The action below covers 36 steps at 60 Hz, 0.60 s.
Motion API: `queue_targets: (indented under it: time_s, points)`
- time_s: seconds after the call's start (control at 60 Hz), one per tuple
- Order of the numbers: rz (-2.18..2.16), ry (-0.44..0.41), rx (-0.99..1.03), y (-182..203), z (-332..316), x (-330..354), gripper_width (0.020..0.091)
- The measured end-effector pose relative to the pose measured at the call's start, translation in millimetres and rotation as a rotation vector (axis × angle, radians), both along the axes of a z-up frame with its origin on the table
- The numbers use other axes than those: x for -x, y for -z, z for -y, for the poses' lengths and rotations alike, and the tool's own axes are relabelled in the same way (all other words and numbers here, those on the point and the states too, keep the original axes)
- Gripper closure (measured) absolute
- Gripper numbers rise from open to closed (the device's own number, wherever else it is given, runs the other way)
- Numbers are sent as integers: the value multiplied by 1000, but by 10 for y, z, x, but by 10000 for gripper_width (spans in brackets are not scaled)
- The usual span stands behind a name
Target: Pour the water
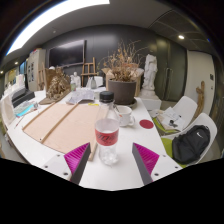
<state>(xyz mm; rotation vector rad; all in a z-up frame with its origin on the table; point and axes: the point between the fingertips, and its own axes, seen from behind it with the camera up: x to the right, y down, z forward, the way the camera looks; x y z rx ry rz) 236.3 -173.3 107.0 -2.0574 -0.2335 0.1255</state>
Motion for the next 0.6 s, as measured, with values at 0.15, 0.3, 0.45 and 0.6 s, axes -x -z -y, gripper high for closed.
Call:
queue_targets:
  time_s: [0.15,0.3,0.45,0.6]
  points:
    - [-28,50,-41,165,-447,237,265]
    - [-44,104,-57,330,-726,264,517]
    - [-46,106,-91,329,-816,294,641]
    - [-13,115,-107,326,-835,320,749]
